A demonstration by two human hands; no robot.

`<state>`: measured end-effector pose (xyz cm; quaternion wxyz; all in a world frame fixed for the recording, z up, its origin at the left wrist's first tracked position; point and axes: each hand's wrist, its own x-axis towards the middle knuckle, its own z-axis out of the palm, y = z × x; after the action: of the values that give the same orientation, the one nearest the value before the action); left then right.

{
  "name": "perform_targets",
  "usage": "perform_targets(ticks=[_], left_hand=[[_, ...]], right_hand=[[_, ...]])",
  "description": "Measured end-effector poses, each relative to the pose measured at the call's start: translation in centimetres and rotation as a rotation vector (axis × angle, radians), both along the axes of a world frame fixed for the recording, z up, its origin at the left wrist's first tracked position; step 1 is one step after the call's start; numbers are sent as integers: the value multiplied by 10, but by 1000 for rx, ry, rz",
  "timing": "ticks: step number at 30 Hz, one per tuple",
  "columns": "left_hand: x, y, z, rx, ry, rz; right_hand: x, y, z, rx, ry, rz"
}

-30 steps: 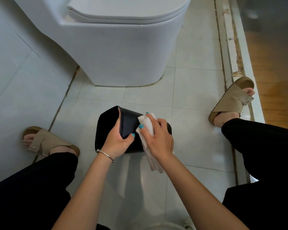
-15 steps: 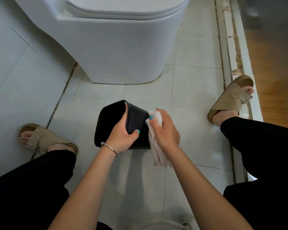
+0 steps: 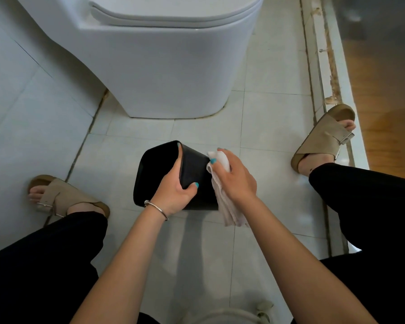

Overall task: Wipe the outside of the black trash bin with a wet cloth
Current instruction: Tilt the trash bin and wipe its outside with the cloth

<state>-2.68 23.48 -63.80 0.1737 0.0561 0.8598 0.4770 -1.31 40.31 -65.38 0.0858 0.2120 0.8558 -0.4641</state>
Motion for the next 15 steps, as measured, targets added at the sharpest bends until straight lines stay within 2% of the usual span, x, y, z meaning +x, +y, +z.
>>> perform_targets(ticks=[8,11,15], left_hand=[[-3,6,3,4,21,-90],[-5,6,2,-43,10,-94],[-9,5,3,-75,3,-34]], right_hand=[[-3,-27,29,25,219,193],[-2,-20,17,18,196,131],[10,6,-17,-16,12,-67]])
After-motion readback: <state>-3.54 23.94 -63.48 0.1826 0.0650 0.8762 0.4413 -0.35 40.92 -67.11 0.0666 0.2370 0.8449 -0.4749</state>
